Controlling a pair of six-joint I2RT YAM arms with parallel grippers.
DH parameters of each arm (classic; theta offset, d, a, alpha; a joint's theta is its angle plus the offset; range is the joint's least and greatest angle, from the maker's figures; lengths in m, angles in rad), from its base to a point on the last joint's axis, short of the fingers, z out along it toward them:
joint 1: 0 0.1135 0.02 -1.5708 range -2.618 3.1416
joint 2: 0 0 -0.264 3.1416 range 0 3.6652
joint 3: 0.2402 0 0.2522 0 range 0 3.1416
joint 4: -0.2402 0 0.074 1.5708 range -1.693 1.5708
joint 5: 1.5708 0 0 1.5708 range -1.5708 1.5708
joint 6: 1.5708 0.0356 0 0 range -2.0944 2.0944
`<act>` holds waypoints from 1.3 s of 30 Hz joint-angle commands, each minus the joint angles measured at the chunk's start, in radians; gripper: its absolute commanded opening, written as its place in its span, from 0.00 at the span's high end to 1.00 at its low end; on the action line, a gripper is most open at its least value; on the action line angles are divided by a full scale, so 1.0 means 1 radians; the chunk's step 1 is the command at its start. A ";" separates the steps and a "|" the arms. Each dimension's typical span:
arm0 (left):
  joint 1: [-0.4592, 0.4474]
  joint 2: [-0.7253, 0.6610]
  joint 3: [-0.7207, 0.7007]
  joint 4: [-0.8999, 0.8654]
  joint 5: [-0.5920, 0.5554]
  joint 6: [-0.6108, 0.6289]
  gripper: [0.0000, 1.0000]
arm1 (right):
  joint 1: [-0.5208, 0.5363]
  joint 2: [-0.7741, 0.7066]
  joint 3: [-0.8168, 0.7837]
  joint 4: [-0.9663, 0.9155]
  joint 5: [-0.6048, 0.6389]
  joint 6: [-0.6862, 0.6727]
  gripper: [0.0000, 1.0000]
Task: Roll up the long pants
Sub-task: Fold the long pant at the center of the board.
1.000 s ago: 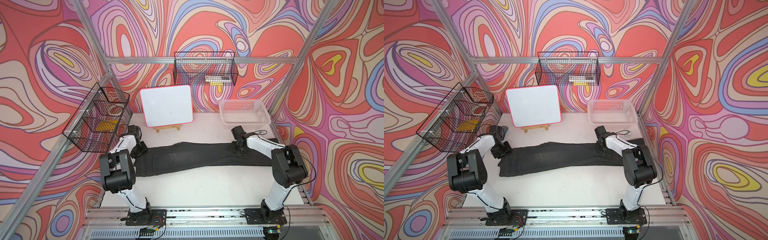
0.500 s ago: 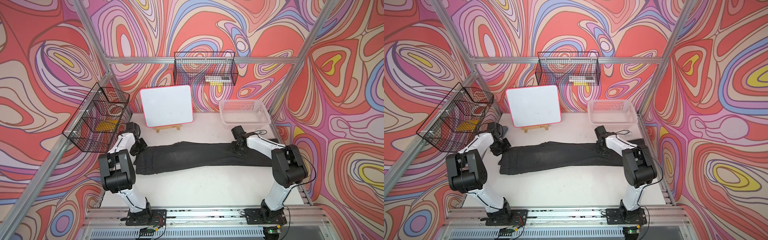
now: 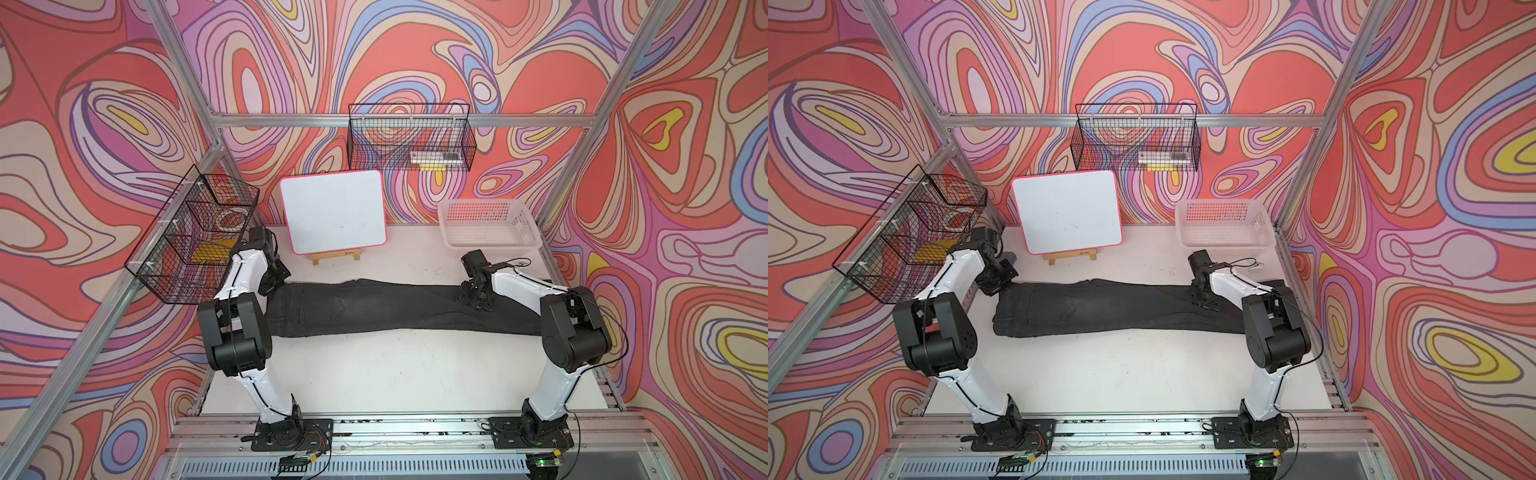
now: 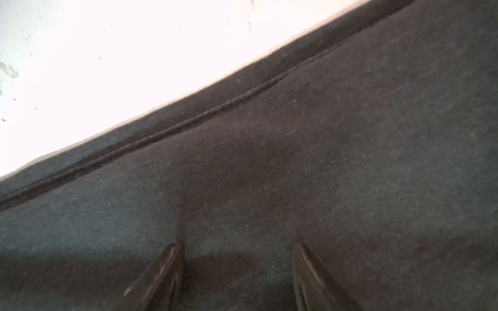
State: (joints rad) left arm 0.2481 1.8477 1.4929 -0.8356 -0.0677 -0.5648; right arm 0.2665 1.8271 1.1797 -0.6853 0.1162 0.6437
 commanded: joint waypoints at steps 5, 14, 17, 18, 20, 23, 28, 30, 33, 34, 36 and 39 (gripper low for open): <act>-0.070 0.009 0.114 -0.034 -0.098 0.052 0.61 | -0.117 -0.122 -0.096 -0.038 0.049 0.006 0.29; -0.348 -0.076 0.030 -0.061 0.007 0.077 0.62 | -0.442 -0.191 -0.037 -0.128 0.113 -0.111 0.19; -0.420 -0.082 -0.036 -0.034 0.071 0.051 0.62 | -0.571 -0.187 -0.062 -0.105 0.112 -0.119 0.19; -0.437 -0.082 -0.070 -0.014 0.094 0.045 0.62 | -0.612 -0.179 -0.067 -0.082 0.103 -0.130 0.18; -0.459 -0.068 -0.120 0.004 0.127 0.050 0.63 | -0.680 -0.131 -0.049 -0.054 0.074 -0.150 0.16; -0.472 -0.049 -0.154 -0.012 0.129 0.080 0.63 | -0.714 -0.020 0.033 -0.071 0.090 -0.228 0.14; -0.462 -0.051 -0.214 -0.034 0.068 0.095 0.62 | -0.730 0.046 0.088 -0.030 0.002 -0.389 0.13; -0.440 -0.039 -0.243 -0.028 0.065 0.086 0.62 | -0.731 0.067 0.090 -0.018 -0.003 -0.447 0.13; -0.406 -0.020 -0.286 -0.001 0.063 0.077 0.62 | -0.731 0.089 0.090 0.012 -0.048 -0.492 0.13; -0.397 -0.013 -0.294 0.003 0.057 0.078 0.62 | -0.730 0.094 0.090 0.013 -0.060 -0.498 0.14; -0.377 0.000 -0.304 0.010 0.045 0.085 0.62 | -0.727 0.104 0.084 0.008 -0.083 -0.495 0.19; -0.355 0.009 -0.313 0.024 0.044 0.092 0.62 | -0.701 0.090 0.044 0.022 -0.079 -0.487 0.28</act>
State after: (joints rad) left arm -0.1238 1.8378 1.1919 -0.8276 0.0032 -0.4885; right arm -0.4603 1.9022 1.2495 -0.6819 0.0753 0.1837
